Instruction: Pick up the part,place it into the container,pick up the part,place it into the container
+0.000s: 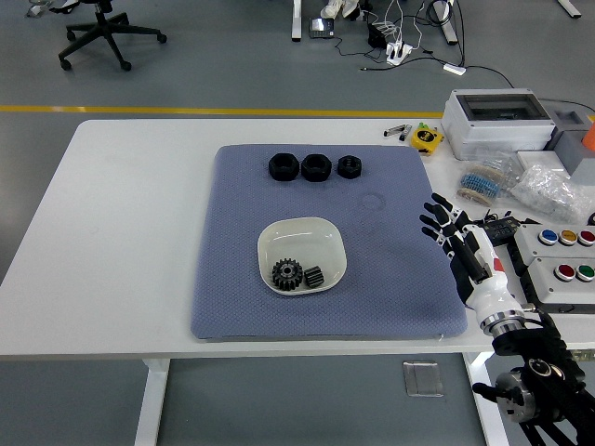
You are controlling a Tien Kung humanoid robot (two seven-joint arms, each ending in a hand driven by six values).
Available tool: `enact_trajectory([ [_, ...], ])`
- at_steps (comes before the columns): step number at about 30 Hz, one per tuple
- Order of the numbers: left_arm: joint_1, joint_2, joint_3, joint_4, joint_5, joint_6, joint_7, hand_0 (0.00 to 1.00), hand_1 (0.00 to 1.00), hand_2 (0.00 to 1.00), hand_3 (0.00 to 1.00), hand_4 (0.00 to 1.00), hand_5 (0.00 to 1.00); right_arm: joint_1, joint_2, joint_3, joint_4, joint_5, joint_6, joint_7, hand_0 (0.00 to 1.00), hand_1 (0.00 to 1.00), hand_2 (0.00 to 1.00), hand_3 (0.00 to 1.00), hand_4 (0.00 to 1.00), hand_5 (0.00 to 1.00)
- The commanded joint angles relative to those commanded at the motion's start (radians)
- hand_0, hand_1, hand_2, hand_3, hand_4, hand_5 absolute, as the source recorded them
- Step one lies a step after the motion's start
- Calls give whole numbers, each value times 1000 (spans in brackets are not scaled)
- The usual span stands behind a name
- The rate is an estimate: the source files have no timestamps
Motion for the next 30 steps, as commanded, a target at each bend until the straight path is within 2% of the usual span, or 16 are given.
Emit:
enact_trajectory([
  [30,-2,0,9,0,-8,-1,0,829,765,795,575,485,738,0,6,-6,2,-11,-23,17,897,837,862,869,998,754],
])
